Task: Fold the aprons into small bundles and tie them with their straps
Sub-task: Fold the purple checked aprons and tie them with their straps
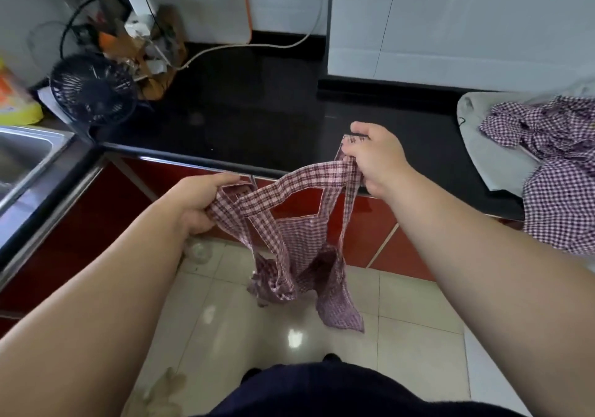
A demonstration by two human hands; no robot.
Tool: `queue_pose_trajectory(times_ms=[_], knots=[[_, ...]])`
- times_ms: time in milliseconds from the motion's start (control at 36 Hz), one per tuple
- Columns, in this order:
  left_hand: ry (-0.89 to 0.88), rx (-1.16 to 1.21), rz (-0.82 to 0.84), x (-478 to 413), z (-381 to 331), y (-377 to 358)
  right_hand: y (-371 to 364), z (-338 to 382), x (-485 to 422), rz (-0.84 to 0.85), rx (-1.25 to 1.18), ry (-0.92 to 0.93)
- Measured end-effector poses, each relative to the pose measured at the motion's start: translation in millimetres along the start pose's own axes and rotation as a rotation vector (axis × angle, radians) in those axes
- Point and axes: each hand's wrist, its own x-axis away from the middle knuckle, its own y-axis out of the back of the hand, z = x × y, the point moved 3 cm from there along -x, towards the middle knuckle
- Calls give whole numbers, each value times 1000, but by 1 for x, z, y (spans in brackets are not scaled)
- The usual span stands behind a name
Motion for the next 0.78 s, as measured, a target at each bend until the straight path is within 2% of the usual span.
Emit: queue_pose_trajectory(times_ms=[28, 111, 167, 278, 333, 417, 472, 500, 556, 611, 667, 694, 778], knots=[[-34, -2, -11, 0, 0, 0, 0, 3, -1, -18, -37, 28], [-381, 149, -202, -7, -8, 11, 2, 5, -4, -42, -107, 36], [-509, 171, -240, -6, -13, 17, 6, 2, -5, -56, -73, 9], [-468, 288, -224, -8, -14, 26, 9, 1, -5, -5, -116, -43], [-465, 218, -229, -7, -16, 26, 7, 3, -4, 12, -178, -83], [-420, 117, -71, -4, -17, 19, 3, 2, -4, 19, -90, -70], [-366, 52, 52, -3, -15, 13, -1, 3, -5, 22, 17, 15], [-355, -55, 40, -4, -14, 12, -3, 7, -5, 16, 72, 71], [-401, -225, -165, -3, -16, 11, -5, 15, -4, -7, 138, 163], [-469, -49, -338, 0, -21, 15, -5, 22, -3, -41, 138, 210], [-498, 211, -299, 2, -28, 15, -2, 26, -4, -49, 132, 233], [-491, 265, -262, 2, -32, 14, -1, 27, -6, -37, 159, 240], [-485, 198, -231, 2, -33, 12, -1, 26, -13, 21, 230, 197]])
